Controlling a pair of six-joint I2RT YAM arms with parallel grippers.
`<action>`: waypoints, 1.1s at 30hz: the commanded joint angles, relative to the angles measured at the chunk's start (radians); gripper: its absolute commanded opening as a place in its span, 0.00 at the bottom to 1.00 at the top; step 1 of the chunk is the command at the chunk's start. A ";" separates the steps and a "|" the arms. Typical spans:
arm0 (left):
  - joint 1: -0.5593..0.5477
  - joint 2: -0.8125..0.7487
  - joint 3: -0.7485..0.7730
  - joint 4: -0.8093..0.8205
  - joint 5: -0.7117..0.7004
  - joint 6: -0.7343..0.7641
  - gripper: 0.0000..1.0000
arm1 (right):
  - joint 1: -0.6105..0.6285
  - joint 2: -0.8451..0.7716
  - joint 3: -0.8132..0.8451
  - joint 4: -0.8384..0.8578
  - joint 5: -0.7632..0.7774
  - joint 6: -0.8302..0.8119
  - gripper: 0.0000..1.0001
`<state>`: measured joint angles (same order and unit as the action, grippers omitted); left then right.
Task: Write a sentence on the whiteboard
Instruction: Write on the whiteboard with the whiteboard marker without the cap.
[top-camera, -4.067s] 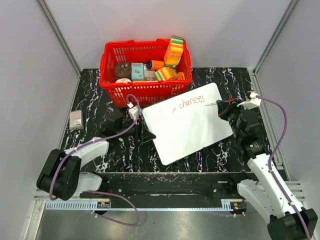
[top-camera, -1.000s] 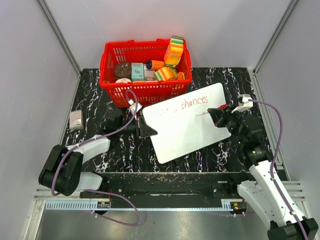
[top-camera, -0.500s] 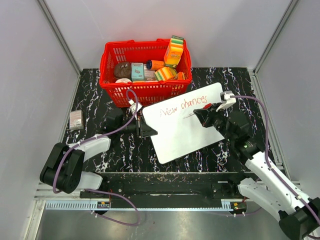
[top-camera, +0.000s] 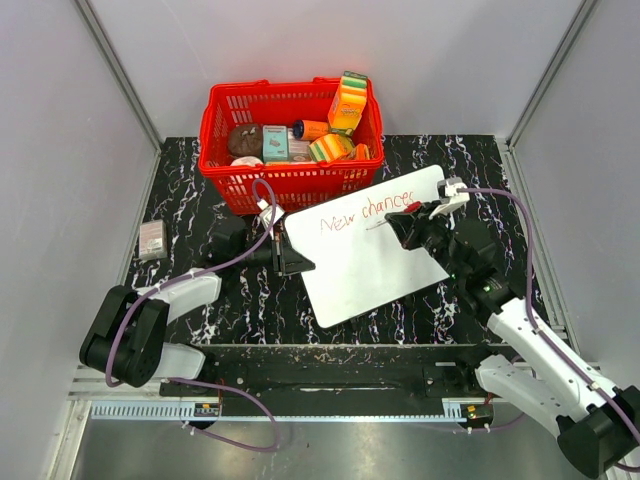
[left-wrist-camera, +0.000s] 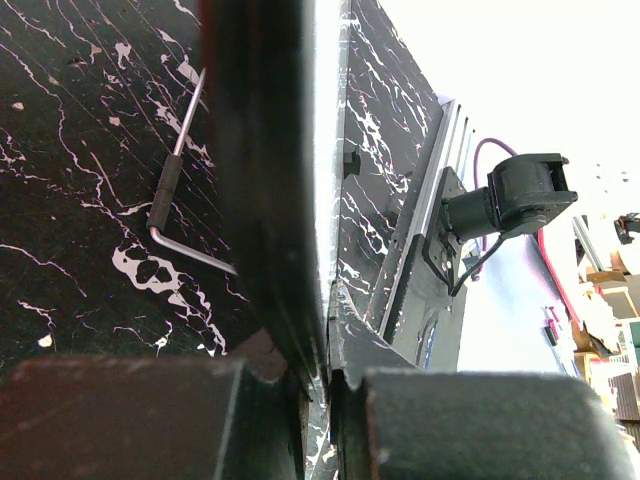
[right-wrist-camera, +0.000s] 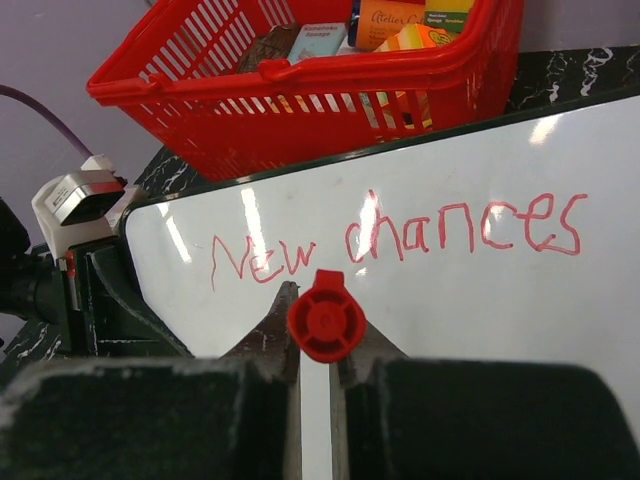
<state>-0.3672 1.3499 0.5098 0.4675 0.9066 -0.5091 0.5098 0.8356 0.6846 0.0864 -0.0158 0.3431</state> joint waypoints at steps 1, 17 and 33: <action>-0.006 0.009 -0.031 -0.101 -0.074 0.172 0.00 | 0.015 0.007 0.032 0.110 -0.079 -0.041 0.00; -0.006 0.009 -0.042 -0.070 -0.054 0.165 0.00 | 0.242 0.063 -0.034 0.216 -0.013 -0.099 0.00; -0.007 0.003 -0.051 -0.050 -0.038 0.164 0.00 | 0.292 0.088 -0.148 0.299 0.042 -0.059 0.00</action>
<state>-0.3668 1.3479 0.4988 0.4908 0.9161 -0.5095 0.7856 0.9157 0.5434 0.2897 -0.0231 0.2703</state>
